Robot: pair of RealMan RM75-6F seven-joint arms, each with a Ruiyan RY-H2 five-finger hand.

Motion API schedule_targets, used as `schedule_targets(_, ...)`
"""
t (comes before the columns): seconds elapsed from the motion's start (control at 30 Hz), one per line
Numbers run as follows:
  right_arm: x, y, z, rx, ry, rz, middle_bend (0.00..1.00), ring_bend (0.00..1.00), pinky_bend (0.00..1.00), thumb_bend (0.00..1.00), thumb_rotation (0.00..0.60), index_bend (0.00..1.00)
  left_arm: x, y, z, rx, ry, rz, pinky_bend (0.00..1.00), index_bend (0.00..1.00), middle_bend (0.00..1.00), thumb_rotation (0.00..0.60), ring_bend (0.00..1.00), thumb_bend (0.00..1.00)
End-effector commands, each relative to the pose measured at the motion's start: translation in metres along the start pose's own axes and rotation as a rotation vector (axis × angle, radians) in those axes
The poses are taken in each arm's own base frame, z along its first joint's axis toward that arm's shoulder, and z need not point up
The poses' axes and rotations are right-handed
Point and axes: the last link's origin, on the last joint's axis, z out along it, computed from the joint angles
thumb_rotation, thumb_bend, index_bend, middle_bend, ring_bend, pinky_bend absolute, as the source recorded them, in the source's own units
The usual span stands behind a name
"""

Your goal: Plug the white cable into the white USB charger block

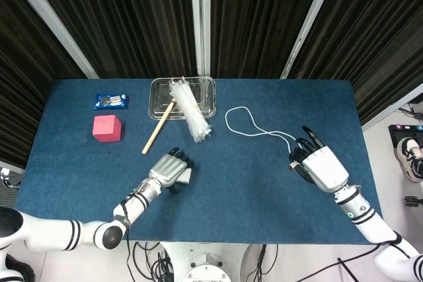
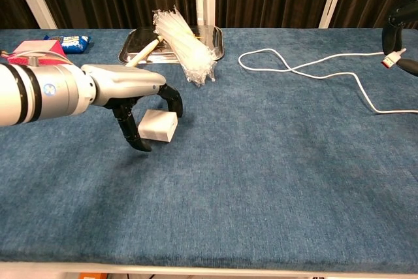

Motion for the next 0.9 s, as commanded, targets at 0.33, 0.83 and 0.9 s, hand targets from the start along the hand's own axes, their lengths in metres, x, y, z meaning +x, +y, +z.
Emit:
schedule_targets(0.33,0.001,0.003,-0.003,-0.013,0.003,0.006,0.50,0.25,0.03,0.43,0.600,0.62,0.001,-0.009,0.007,0.031,0.021,0.067,0.02,0.27,0.23,0.600,0.11,0.18)
schedule_targets(0.83,-0.001,0.002,-0.007,-0.026,0.007,0.027,0.50,0.25,0.03,0.43,0.600,0.62,0.003,-0.009,0.012,0.034,0.023,0.050,0.02,0.38,0.27,0.600,0.13,0.20)
schedule_targets(0.9,-0.002,0.002,-0.008,-0.026,0.005,0.028,0.50,0.25,0.03,0.43,0.600,0.62,0.003,-0.007,0.013,0.037,0.024,0.017,0.02,0.40,0.30,0.600,0.16,0.21)
